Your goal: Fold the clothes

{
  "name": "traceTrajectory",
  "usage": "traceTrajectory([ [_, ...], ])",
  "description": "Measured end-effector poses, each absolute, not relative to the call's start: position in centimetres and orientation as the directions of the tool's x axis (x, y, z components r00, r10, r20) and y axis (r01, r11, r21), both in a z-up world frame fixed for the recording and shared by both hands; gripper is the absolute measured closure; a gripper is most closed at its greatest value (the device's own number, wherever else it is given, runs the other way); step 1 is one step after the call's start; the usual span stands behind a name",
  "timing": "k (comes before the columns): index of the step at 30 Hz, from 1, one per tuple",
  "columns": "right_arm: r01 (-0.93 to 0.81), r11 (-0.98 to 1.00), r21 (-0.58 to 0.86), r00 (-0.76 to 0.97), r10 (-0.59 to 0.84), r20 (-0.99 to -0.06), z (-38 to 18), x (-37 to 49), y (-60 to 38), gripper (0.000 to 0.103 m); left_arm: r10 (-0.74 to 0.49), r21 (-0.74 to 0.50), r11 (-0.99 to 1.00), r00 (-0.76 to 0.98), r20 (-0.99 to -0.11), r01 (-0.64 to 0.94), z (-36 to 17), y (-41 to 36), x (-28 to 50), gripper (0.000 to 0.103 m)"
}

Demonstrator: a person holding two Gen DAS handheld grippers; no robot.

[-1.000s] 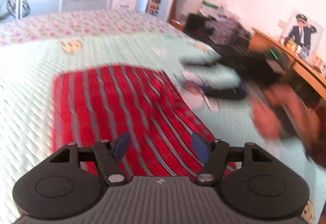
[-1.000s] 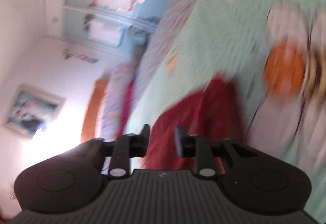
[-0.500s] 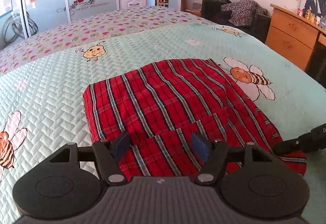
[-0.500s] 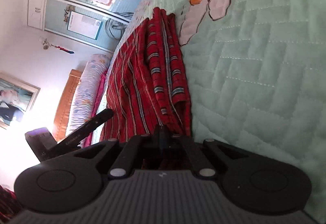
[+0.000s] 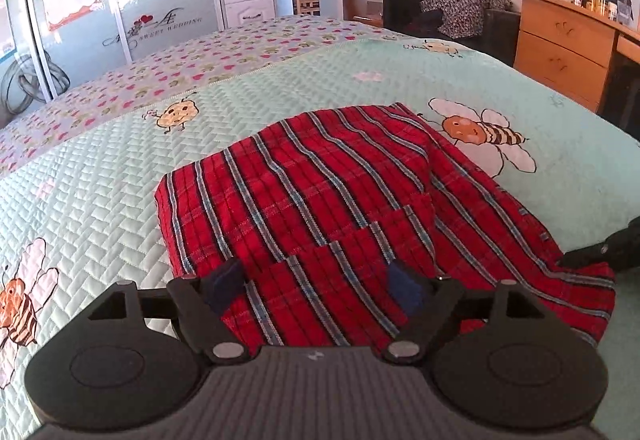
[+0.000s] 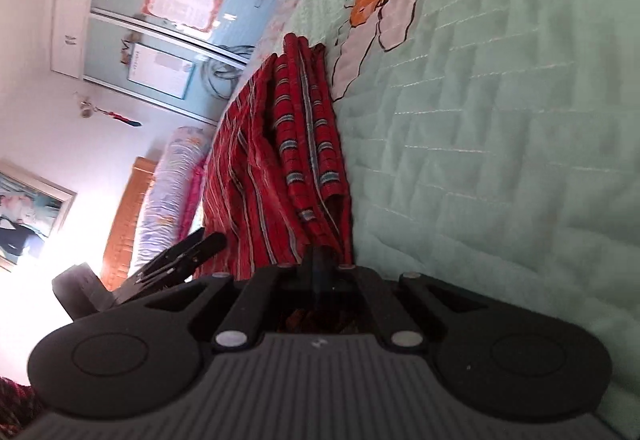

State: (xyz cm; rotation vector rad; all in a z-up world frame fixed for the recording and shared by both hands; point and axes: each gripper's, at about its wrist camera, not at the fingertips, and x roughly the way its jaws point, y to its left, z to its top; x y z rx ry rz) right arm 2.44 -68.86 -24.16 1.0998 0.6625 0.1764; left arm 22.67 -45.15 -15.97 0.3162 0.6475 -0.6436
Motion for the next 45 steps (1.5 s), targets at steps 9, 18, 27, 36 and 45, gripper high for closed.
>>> traceTrajectory([
  [9,0.072,0.688,0.722,0.8,0.392,-0.453,-18.6,4.6,-65.8,0.073,-0.442,0.09,0.767,0.625,-0.643,0.635,-16.0,-45.4,22.4,0.021],
  [18,0.059,0.837,0.544,0.752,0.321,-0.575,-17.3,1.4,-62.7,0.062,-0.43,0.11,0.77,0.639,-0.637,0.628,-16.3,-46.0,22.1,0.016],
  [27,0.111,0.788,0.605,0.731,0.348,-0.587,-18.4,1.4,-63.3,0.099,-0.415,0.124,0.771,0.641,-0.645,0.624,-16.3,-46.4,22.1,0.012],
  [36,0.254,0.544,0.8,0.785,0.367,-0.499,-23.3,-2.4,-65.3,0.103,-0.415,0.142,0.757,0.637,-0.65,0.638,-16.5,-47.0,21.6,0.01],
  [45,0.16,0.738,0.656,0.81,0.281,-0.514,-15.9,1.3,-66.0,0.06,-0.428,0.125,0.759,0.635,-0.644,0.639,-16.6,-46.7,21.7,0.009],
])
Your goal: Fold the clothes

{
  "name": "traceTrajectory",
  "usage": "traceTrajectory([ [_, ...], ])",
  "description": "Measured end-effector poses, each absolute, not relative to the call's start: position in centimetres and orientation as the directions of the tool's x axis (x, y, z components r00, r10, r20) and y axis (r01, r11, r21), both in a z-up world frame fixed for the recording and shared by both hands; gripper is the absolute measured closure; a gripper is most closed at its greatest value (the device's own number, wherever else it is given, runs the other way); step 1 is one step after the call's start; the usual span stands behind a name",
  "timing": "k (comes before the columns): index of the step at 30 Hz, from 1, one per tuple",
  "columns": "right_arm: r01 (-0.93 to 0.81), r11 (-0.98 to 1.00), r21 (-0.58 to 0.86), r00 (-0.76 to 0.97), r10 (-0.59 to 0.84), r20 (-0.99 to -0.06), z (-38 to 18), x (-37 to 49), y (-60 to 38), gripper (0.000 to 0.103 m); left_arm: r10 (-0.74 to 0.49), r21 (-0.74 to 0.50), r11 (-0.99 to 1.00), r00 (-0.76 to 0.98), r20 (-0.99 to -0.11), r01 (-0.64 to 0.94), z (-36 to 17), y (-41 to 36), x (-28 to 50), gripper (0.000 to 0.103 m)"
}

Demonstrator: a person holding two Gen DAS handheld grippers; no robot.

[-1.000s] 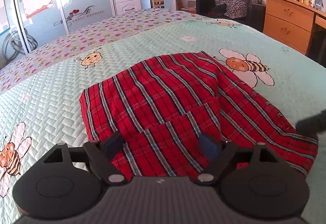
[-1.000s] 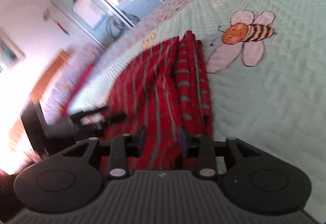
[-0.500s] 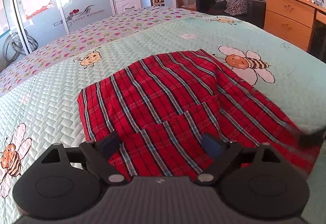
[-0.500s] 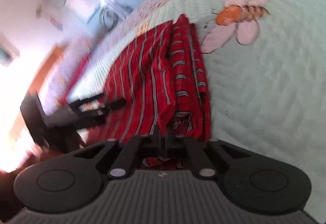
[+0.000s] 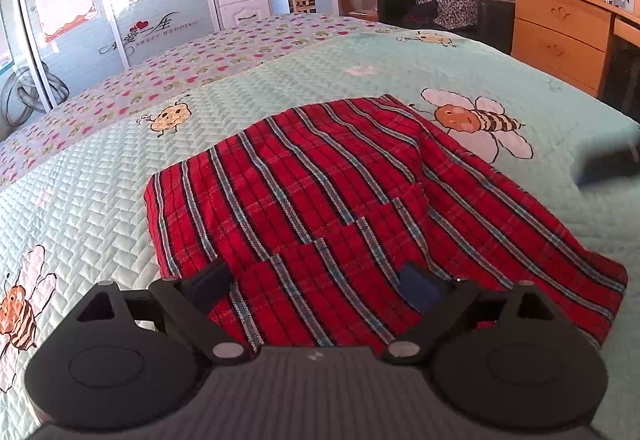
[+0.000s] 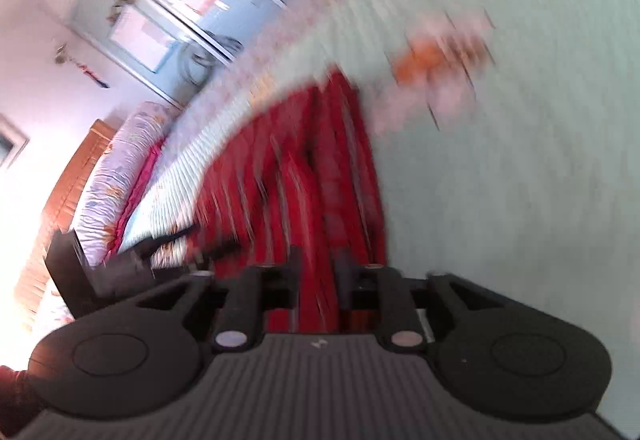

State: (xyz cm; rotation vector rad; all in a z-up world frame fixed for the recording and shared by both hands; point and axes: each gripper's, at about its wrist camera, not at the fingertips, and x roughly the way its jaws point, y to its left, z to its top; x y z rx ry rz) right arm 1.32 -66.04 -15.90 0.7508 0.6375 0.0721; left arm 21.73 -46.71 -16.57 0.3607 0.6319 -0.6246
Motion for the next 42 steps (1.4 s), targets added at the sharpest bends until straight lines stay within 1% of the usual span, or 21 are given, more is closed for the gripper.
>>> traceTrajectory([
  [2,0.108,0.769,0.63,0.822,0.287,-0.492,-15.0,4.1,-66.0,0.048,-0.426,0.127,0.76,0.637,-0.643,0.637,-16.6,-46.8,21.7,0.008],
  [8,0.022,0.818,0.575,0.796,0.333,-0.505,-16.9,11.1,-65.4,0.05,-0.426,0.127,0.76,0.635,-0.644,0.638,-16.5,-46.8,21.6,0.008],
  [9,0.008,0.815,0.579,0.791,0.349,-0.502,-17.1,11.3,-65.3,0.058,-0.426,0.125,0.76,0.635,-0.645,0.637,-16.5,-46.8,21.7,0.008],
  [11,-0.018,0.827,0.562,0.779,0.364,-0.511,-17.4,11.5,-64.9,0.066,-0.426,0.125,0.76,0.634,-0.645,0.638,-16.5,-46.7,21.7,0.008],
  [13,-0.012,0.852,0.524,0.767,0.344,-0.542,-17.6,11.5,-64.5,0.081,-0.426,0.125,0.761,0.635,-0.645,0.637,-16.5,-46.7,21.7,0.008],
  [14,0.02,0.86,0.51,0.761,0.318,-0.565,-17.8,11.5,-64.5,0.101,-0.427,0.124,0.76,0.634,-0.645,0.638,-16.5,-46.7,21.6,0.008],
  [17,0.084,0.842,0.533,0.752,0.297,-0.589,-18.9,11.4,-65.5,0.101,-0.433,0.11,0.757,0.62,-0.654,0.644,-16.1,-46.7,21.5,0.008],
  [19,0.107,0.809,0.577,0.757,0.311,-0.575,-20.2,10.9,-66.5,0.103,-0.441,0.106,0.753,0.617,-0.652,0.65,-16.1,-46.7,21.3,0.007],
  [23,0.153,0.637,0.755,0.801,0.368,-0.473,-23.4,9.3,-68.5,0.103,-0.408,0.171,0.743,0.64,-0.651,0.647,-17.5,-47.4,20.8,0.006],
  [27,0.155,0.676,0.721,0.792,0.351,-0.499,-21.9,9.1,-68.0,0.102,-0.414,0.156,0.749,0.638,-0.65,0.644,-17.5,-47.2,21.0,0.003],
  [30,0.187,0.7,0.689,0.792,0.308,-0.528,-19.5,8.8,-68.2,0.092,-0.418,0.149,0.753,0.64,-0.645,0.641,-17.4,-47.1,20.9,0.003],
  [31,0.195,0.699,0.688,0.807,0.284,-0.517,-18.3,8.9,-68.3,0.091,-0.418,0.15,0.753,0.642,-0.643,0.641,-17.4,-47.1,20.9,0.002],
  [32,0.168,0.675,0.718,0.831,0.296,-0.472,-17.3,9.0,-68.2,0.088,-0.419,0.151,0.753,0.643,-0.641,0.641,-17.4,-47.0,20.8,0.002],
  [34,0.091,0.55,0.83,0.86,0.378,-0.344,-16.8,10.3,-67.6,0.077,-0.418,0.149,0.754,0.643,-0.642,0.64,-17.3,-47.2,20.8,0.002],
  [35,0.052,0.47,0.881,0.866,0.419,-0.275,-16.9,11.2,-67.2,0.068,-0.417,0.149,0.755,0.643,-0.643,0.639,-17.3,-47.2,20.8,0.002],
  [36,0.023,0.391,0.92,0.862,0.458,-0.217,-17.4,12.2,-66.8,0.061,-0.417,0.148,0.755,0.642,-0.644,0.639,-17.2,-47.2,20.8,0.002],
  [38,0.024,0.267,0.963,0.828,0.534,-0.169,-20.2,14.6,-66.1,0.061,-0.418,0.147,0.753,0.639,-0.646,0.641,-17.1,-47.2,20.8,0.002],
  [39,0.06,0.235,0.97,0.815,0.55,-0.183,-22.0,15.4,-66.4,0.062,-0.419,0.147,0.752,0.638,-0.646,0.643,-17.1,-47.2,20.8,0.002],
  [40,0.104,0.199,0.975,0.815,0.545,-0.198,-23.7,15.9,-67.0,0.068,-0.421,0.146,0.75,0.636,-0.647,0.645,-17.0,-47.1,20.7,0.002],
  [41,0.161,0.154,0.975,0.839,0.499,-0.217,-25.4,15.7,-68.3,0.093,-0.424,0.144,0.747,0.632,-0.648,0.649,-16.8,-47.0,20.6,0.002],
  [42,0.203,0.13,0.97,0.861,0.449,-0.241,-26.6,15.3,-69.6,0.103,-0.427,0.142,0.744,0.629,-0.65,0.653,-16.7,-46.9,20.5,0.002],
])
